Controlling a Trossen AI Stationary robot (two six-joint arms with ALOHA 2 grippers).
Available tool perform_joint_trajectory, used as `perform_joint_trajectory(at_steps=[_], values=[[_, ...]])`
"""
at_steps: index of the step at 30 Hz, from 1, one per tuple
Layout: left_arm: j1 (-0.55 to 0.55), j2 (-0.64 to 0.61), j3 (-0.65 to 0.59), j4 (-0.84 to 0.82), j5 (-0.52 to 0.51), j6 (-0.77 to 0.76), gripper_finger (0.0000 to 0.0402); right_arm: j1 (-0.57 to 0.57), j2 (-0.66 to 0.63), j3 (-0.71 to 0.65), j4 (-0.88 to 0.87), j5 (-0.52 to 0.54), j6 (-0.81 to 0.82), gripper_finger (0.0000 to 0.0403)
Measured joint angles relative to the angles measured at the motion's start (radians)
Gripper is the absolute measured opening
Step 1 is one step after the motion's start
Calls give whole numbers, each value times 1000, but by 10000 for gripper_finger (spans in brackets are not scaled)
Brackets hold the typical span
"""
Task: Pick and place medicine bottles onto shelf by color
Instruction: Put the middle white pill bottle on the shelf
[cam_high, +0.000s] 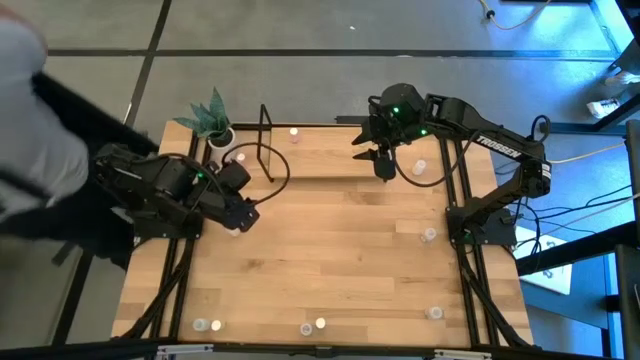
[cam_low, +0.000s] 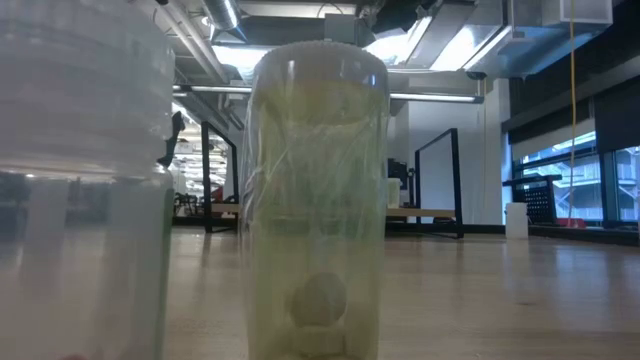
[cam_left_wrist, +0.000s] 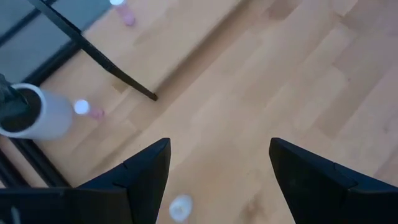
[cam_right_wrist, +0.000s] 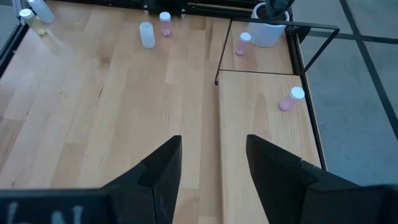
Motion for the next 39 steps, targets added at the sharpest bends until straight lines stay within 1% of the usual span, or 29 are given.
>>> perform_joint_trajectory(at_steps=[3,8,15,18,21,25,30,35,37,39], values=[[-21,0,-38,-1,44,-52,267,0,0,0,-1,-4,-2,182],[-42,1,-129,7,153,-162,267,0,0,0,-1,-91,-19,182],[-46,1,-213,18,280,-333,267,0,0,0,-1,-102,-21,182],[-46,1,-255,21,322,-384,267,0,0,0,-1,-160,-20,182],[-46,1,-307,74,351,-400,267,0,0,0,-1,-244,-19,182],[-46,1,-373,152,369,-376,267,0,0,0,-2,-312,-22,182],[-46,1,-451,185,375,-367,267,0,0,0,-26,-332,-25,182],[-40,1,-512,223,424,-368,267,0,0,-4,-52,-333,-56,182],[-39,1,-537,242,423,-362,267,0,0,-6,-59,-332,-54,182],[-39,1,-558,248,393,-337,267,0,0,-6,-58,-333,-50,182]])
